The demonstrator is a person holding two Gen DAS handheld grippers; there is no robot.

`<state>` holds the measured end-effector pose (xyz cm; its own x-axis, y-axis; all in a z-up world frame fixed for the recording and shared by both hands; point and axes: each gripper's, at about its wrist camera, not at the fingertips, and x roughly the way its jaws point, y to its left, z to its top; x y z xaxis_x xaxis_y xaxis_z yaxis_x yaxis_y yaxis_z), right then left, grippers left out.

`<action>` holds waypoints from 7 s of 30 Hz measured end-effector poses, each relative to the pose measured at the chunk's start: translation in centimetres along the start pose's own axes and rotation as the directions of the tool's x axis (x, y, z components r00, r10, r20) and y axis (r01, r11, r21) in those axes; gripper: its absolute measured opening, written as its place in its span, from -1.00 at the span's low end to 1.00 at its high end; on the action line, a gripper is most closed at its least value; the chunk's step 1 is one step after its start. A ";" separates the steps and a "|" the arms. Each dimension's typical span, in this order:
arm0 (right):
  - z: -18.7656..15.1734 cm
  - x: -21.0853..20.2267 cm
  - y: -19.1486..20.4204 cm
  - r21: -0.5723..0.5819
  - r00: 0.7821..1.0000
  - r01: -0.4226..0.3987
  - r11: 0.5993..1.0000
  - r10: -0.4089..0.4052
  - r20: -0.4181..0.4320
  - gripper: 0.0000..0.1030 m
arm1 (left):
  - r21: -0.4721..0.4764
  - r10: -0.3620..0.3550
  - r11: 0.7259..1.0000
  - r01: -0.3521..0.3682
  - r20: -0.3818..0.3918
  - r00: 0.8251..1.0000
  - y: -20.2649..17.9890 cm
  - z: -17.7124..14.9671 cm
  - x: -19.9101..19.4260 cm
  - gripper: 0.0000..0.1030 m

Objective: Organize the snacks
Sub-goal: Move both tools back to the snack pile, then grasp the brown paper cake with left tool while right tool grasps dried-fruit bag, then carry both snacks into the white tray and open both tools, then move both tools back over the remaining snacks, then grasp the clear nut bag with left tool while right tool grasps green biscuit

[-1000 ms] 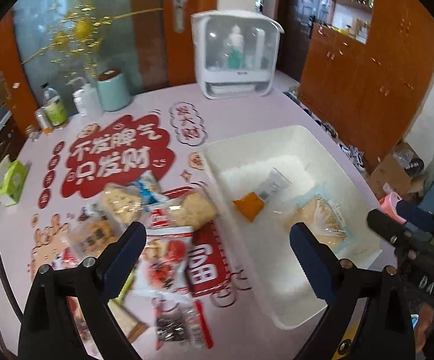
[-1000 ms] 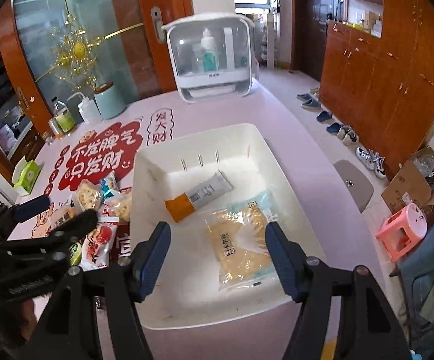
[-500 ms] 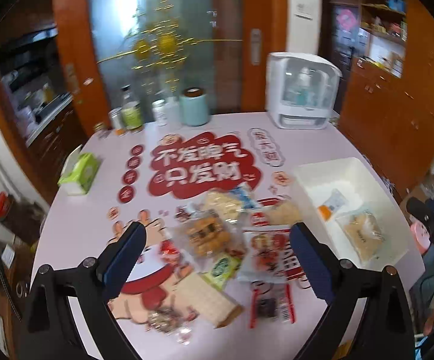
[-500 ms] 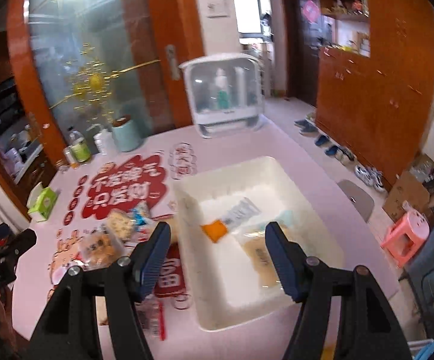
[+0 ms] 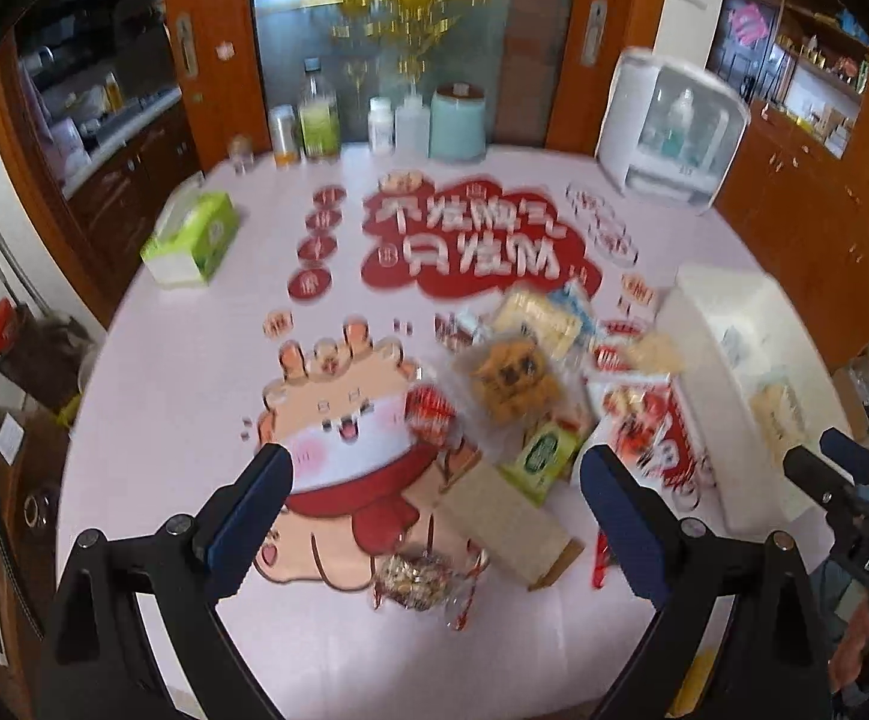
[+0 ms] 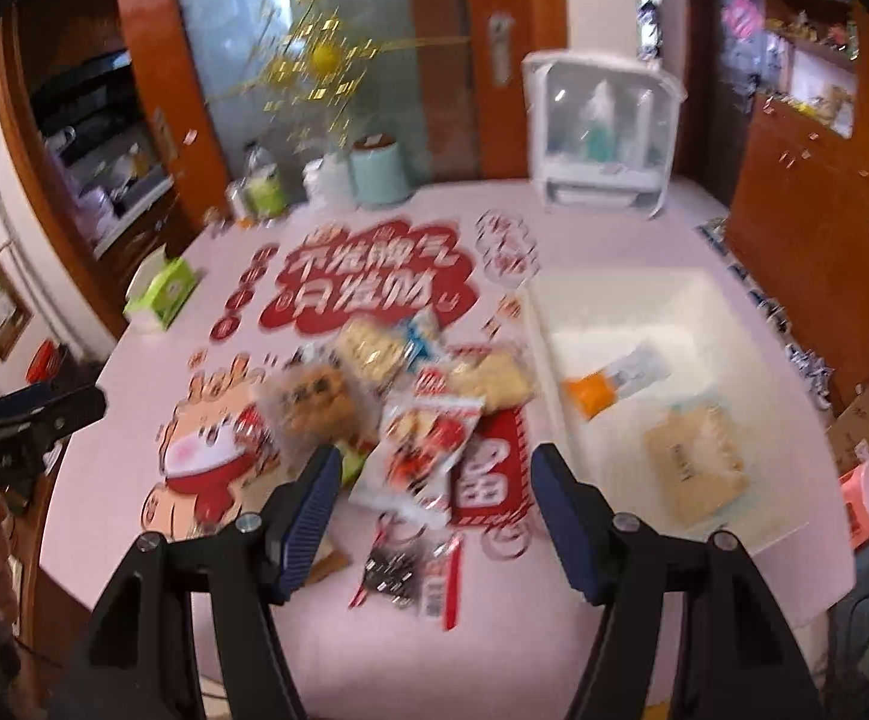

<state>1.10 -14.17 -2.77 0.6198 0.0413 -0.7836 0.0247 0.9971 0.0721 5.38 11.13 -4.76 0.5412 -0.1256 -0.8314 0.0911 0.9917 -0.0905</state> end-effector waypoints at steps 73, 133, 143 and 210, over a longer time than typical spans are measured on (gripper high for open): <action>0.4 -1.9 -3.2 -0.033 0.995 0.052 0.998 -0.049 0.086 -0.22 | 0.224 -0.230 0.950 0.217 0.032 0.973 -14.8 2.1 -1.4 0.14; 8.2 -0.2 -16.7 0.050 0.994 0.027 0.998 -0.032 0.104 0.06 | 0.147 -0.099 0.985 0.093 0.038 0.994 -21.6 4.3 1.1 0.74; 7.9 -1.2 -9.4 0.021 0.993 -0.035 0.999 0.032 0.112 0.05 | 0.017 0.009 1.000 -0.010 0.074 0.997 -8.9 2.9 -2.1 0.74; -1.8 16.6 7.0 -0.113 0.921 -0.257 0.960 0.208 -0.331 -0.19 | -0.329 0.013 0.935 -0.129 -0.333 0.943 2.2 -9.0 12.0 -0.15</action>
<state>10.20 -6.43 -16.40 0.3166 0.2664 -0.9104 -0.2246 0.9535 0.2009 4.54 12.07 -19.92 0.2333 -0.0971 -0.9675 -0.2597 0.9526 -0.1582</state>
